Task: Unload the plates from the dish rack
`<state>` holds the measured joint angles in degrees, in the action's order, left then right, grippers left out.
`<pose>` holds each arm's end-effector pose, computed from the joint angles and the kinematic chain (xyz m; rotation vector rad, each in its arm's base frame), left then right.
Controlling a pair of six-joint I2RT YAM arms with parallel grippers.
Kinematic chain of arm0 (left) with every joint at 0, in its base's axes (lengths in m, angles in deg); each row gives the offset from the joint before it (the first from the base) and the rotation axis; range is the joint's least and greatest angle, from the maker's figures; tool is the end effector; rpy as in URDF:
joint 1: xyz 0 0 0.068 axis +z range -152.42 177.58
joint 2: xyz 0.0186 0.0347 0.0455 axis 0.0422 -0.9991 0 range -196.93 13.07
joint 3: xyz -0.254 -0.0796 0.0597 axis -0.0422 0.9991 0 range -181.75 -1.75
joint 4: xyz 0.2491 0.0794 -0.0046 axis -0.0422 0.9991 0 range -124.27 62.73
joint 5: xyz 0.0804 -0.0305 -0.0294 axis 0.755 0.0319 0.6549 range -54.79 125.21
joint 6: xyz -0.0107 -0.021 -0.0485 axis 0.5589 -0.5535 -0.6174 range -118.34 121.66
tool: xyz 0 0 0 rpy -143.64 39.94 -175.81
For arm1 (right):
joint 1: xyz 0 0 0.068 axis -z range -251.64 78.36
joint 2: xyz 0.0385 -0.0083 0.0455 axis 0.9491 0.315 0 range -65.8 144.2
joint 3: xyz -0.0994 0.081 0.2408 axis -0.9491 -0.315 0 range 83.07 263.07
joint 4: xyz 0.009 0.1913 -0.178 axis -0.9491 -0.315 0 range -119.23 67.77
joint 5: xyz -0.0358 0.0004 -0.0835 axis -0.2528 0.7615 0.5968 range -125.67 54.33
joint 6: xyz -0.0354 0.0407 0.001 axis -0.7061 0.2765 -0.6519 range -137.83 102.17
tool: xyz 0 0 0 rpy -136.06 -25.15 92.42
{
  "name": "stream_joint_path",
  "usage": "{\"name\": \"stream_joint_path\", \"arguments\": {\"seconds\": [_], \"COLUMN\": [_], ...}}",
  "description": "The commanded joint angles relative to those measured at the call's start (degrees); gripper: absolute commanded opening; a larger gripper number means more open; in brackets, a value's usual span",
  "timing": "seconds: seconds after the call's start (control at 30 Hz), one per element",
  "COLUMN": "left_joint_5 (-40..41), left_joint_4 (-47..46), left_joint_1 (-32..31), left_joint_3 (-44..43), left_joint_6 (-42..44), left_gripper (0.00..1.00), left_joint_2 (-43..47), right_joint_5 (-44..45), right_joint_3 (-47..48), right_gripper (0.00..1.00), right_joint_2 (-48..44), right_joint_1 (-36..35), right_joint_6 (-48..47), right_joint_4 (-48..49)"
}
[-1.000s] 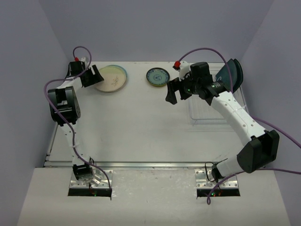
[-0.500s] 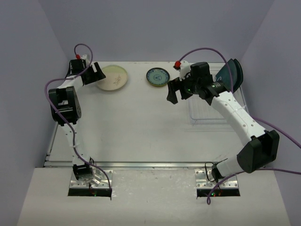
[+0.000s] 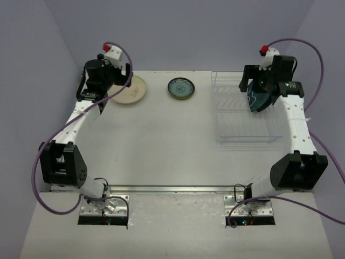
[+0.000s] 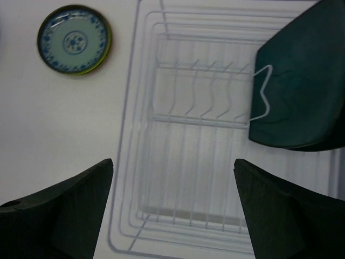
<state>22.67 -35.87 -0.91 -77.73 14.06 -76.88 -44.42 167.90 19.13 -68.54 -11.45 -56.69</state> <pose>0.3784 0.0022 0.3533 0.3245 1.7517 -0.0207 0.3315 -0.0125 0.3740 0.0923 2.1709 0.1985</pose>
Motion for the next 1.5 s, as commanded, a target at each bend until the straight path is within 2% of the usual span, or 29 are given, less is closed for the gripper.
{"name": "stream_joint_path", "arguments": {"seconds": [0.0, 0.17, 0.37, 0.9, 1.2, 1.37, 1.47], "left_joint_5": [3.4, 6.3, 7.7, 8.2, 8.1, 8.1, 8.0], "left_joint_4": [-2.3, -2.8, -2.9, -3.9, -3.6, -3.4, -2.9], "left_joint_1": [-9.5, -14.0, -16.3, -16.4, -16.4, -16.4, -16.4], "left_joint_3": [9.0, 12.6, 12.7, 13.8, 13.1, 12.9, 12.2], "left_joint_6": [10.0, 7.9, 7.5, 6.9, 6.7, 6.4, 6.3], "left_gripper": [0.83, 0.83, 0.83, 0.83, 0.83, 0.83, 0.84], "left_joint_2": [8.8, 11.6, 12.0, 12.2, 11.4, 10.7, 10.3], "right_joint_5": [5.8, 8.0, 9.5, 13.1, 12.2, 10.8, 10.4], "right_joint_3": [6.6, 13.2, 21.3, 27.5, 30.3, 30.2, 29.5], "right_gripper": [0.87, 0.72, 0.64, 0.58, 0.5, 0.38, 0.2], "right_joint_2": [3.3, 9.8, 17.8, 30.7, 36.1, 36.4, 34.9], "right_joint_1": [6.3, 9.8, 11.0, 12.8, 12.9, 12.9, 12.9], "right_joint_6": [-3.3, -5.8, -9.2, -10.8, -10.3, -9.4, -9.2], "right_joint_4": [0.0, -1.2, -3.1, -3.4, -3.4, -3.3, -3.4]}}
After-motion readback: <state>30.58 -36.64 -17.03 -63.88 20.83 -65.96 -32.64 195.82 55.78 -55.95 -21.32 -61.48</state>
